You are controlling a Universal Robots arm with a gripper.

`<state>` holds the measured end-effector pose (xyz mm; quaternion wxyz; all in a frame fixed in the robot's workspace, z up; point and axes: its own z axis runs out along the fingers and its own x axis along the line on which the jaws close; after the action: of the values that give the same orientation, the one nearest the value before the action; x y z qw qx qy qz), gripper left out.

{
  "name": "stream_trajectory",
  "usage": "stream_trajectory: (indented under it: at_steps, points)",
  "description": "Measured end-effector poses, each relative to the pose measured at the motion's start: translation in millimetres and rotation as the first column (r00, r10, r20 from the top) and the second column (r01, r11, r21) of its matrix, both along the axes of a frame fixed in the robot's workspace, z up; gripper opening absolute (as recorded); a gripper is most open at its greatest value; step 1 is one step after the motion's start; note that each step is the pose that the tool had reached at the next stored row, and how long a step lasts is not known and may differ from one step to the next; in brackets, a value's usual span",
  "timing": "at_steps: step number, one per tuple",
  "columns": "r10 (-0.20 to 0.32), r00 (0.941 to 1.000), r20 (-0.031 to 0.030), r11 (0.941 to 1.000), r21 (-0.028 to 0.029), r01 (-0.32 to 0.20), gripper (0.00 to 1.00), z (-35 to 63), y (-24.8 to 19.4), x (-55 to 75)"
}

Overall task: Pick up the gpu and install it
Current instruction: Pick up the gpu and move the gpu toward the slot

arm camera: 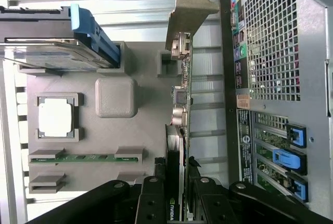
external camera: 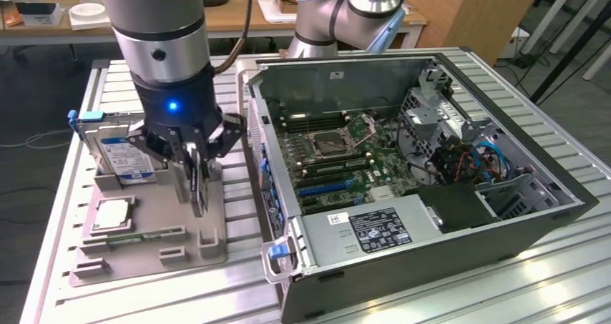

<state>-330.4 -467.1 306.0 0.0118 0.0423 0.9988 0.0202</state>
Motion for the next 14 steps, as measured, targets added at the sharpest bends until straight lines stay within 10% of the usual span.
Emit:
stream_trajectory:
  at_steps: [14]
  points:
    - [0.0,1.0,0.0,1.0,0.0001,0.0,0.26,27.2,0.0,0.0]
